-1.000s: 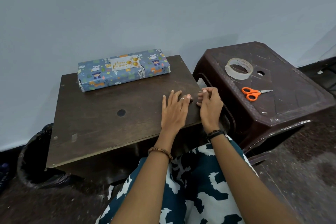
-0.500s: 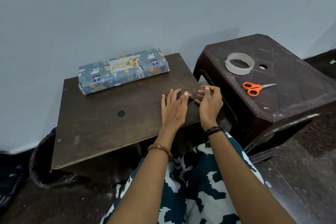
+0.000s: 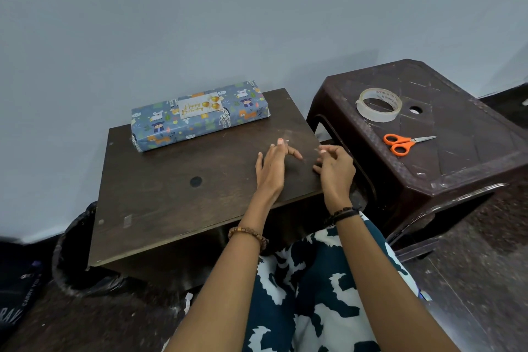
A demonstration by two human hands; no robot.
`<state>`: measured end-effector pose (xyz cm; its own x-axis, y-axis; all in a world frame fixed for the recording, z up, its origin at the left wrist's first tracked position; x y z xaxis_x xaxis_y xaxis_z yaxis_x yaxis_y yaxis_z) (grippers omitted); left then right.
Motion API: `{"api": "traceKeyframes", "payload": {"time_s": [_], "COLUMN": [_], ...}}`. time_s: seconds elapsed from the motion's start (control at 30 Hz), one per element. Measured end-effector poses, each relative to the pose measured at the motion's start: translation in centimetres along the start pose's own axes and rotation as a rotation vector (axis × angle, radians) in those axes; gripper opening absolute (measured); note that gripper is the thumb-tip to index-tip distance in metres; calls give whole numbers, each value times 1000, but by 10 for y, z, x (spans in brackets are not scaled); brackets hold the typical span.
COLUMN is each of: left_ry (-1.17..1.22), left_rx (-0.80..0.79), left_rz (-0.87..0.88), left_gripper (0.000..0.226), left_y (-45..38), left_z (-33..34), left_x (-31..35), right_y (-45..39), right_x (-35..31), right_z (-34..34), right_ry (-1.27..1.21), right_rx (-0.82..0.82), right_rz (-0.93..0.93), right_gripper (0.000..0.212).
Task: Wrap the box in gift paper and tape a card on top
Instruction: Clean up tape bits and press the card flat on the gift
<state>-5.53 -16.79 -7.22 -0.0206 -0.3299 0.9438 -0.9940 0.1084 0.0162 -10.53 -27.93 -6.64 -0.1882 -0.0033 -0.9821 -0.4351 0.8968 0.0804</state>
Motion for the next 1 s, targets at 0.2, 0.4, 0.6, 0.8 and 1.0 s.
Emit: {"api": "traceKeyframes", "payload": {"time_s": [0.2, 0.4, 0.6, 0.8, 1.0], "left_ry": [142, 170, 96, 23, 23], "left_rx": [4, -27, -45, -23, -46], "left_rz": [-60, -84, -118, -102, -93], "left_gripper": [63, 54, 24, 22, 27], "left_y": [1, 1, -2, 2, 3], "left_z": [-6, -7, -11, -8, -11], "left_x": [6, 3, -6, 0, 0], "right_y": [6, 8, 9, 24, 24], "right_x": [-5, -9, -5, -13, -9], "right_z": [3, 9, 1, 3, 11], "right_ry": [399, 614, 83, -301, -332], "right_rx": [-180, -188, -214, -433, -409], "right_rz": [-390, -557, -82, 188, 185], "right_gripper": [18, 16, 17, 10, 8]}}
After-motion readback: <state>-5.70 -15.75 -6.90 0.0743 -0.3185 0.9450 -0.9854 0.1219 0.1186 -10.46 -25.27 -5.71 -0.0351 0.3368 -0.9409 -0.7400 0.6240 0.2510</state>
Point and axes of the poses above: each hand's wrist, its own y-axis away from the middle knuckle, its own z-axis out of the palm, x = y × z, the point moved 3 cm from there along -y, towards the middle knuckle, and after that the axes turned 13 degrees about x, right-handed, at the moved point
